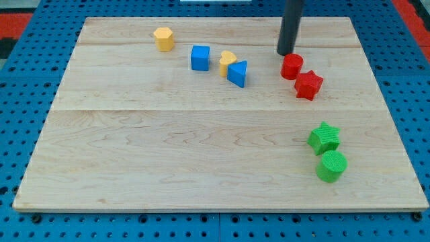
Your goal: Move the yellow blocks to the top left of the board
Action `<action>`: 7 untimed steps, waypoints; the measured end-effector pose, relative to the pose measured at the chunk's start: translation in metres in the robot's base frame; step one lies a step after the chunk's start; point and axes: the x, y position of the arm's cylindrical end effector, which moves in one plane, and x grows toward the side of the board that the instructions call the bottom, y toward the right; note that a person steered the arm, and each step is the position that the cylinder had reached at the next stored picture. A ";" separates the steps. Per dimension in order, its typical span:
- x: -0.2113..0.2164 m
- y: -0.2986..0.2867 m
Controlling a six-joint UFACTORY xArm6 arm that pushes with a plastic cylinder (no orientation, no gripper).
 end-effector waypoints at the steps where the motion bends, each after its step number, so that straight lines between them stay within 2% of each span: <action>1: 0.025 0.010; 7: 0.010 -0.006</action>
